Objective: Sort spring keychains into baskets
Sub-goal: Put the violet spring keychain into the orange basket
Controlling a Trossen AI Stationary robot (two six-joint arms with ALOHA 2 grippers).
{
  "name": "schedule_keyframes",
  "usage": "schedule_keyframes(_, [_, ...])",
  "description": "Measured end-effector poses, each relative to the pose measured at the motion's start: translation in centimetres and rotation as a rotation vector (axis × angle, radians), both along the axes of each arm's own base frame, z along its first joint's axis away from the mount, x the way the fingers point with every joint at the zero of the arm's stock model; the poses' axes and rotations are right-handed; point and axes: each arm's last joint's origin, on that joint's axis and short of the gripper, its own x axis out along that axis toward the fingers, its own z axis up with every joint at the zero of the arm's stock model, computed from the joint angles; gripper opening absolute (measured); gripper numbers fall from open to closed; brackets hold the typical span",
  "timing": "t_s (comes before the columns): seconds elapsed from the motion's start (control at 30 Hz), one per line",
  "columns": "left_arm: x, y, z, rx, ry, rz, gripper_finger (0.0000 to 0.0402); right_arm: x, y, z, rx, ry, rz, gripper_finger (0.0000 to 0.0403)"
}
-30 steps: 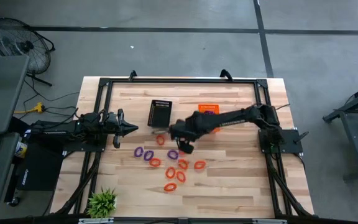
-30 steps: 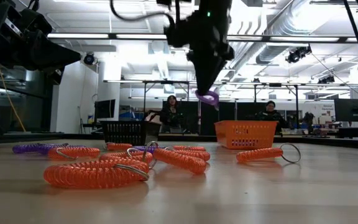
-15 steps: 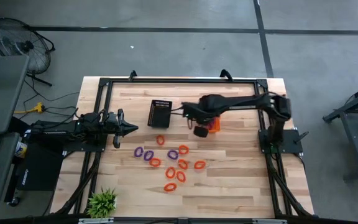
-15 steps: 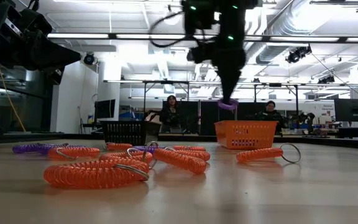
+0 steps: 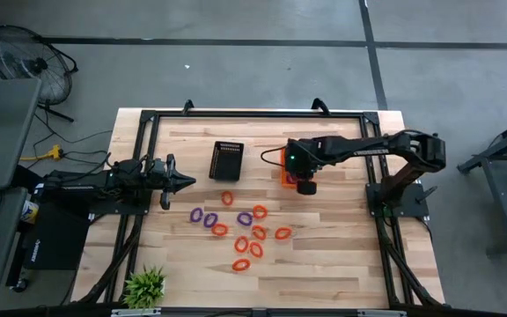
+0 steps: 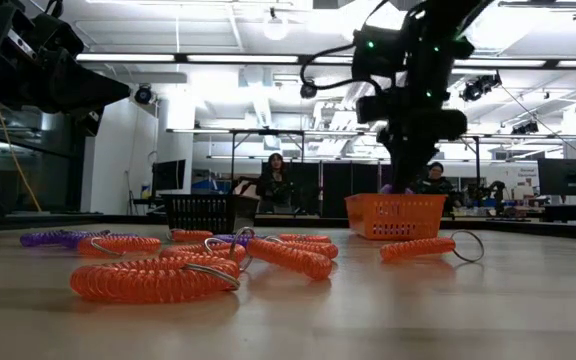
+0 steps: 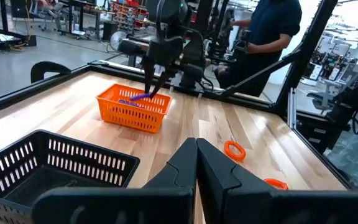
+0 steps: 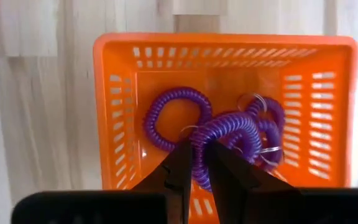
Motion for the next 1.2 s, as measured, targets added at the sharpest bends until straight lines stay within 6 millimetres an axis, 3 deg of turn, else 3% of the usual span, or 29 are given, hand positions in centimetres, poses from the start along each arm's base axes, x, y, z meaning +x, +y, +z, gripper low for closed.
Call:
schedule_keyframes(0.3, [0.0,0.0,0.0,0.000,0.000,0.000,0.0001,0.8,-0.4,-0.5,-0.086,-0.117,0.042,0.0044])
schedule_keyframes(0.57, [0.0,0.0,0.0,0.000,0.000,0.000,0.0001,0.7,-0.5,-0.6,-0.090,-0.098,0.022,0.0051])
schedule_keyframes(1.0, [0.0,0.0,0.0,0.000,0.000,0.000,0.0001,0.7,-0.1,-0.6,-0.111,-0.090,-0.022,0.0138])
schedule_keyframes(1.2, [0.0,0.0,0.0,0.000,0.000,0.000,0.0001,1.6,1.1,0.6,-0.117,-0.120,-0.068,0.0162])
